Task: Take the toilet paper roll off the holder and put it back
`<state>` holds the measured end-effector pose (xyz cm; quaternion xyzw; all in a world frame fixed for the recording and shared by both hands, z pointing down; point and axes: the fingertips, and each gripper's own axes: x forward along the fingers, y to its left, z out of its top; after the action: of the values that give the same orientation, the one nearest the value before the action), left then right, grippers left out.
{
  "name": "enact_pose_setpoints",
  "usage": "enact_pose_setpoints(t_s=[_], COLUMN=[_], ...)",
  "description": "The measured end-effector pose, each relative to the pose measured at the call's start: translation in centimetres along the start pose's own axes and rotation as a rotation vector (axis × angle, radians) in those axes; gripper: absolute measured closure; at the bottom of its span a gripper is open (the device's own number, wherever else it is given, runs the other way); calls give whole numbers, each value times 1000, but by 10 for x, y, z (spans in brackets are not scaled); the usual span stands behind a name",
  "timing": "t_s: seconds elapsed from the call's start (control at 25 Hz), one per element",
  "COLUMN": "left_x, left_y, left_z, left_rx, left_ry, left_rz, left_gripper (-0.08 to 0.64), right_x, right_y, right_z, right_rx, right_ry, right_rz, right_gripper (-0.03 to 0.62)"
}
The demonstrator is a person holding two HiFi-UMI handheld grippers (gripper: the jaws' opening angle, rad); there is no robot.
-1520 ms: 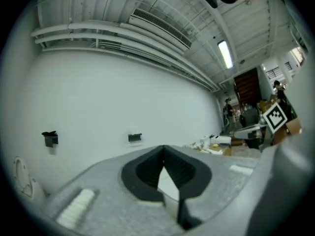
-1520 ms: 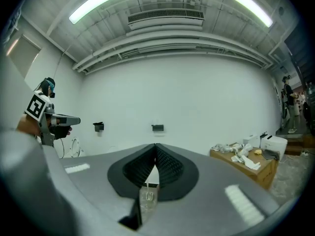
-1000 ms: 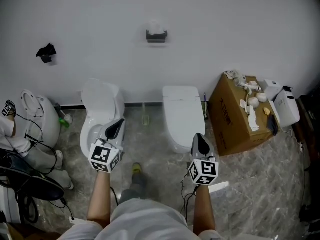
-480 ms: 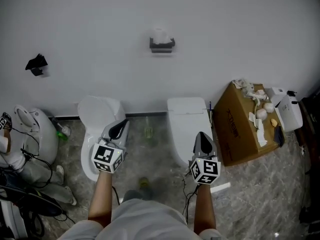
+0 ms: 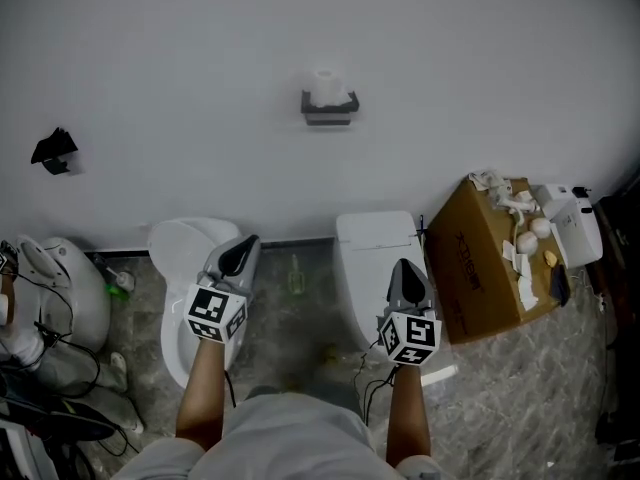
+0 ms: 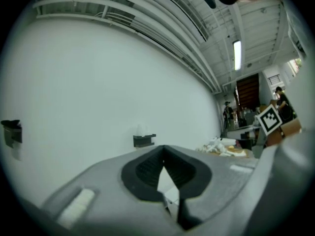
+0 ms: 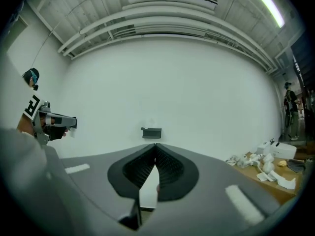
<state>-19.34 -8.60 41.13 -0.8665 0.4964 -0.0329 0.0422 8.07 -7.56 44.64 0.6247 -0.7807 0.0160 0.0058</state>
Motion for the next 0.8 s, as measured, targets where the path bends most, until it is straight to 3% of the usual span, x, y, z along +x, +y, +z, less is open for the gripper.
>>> enact_pose_setpoints(t_s=[0.4,0.8], left_x=[96,249], left_y=[49,104], left_z=[-12,-16], left_rx=[0,-1], left_ry=[5,27], left_rz=[-4,53], left_gripper=[560,560], right_x=[115,277], right_y=[-18,-79], right_z=[3,13], right_rx=[-9,-9], right_ry=[-12,-11], right_rz=[24,107], right_gripper=[591,591])
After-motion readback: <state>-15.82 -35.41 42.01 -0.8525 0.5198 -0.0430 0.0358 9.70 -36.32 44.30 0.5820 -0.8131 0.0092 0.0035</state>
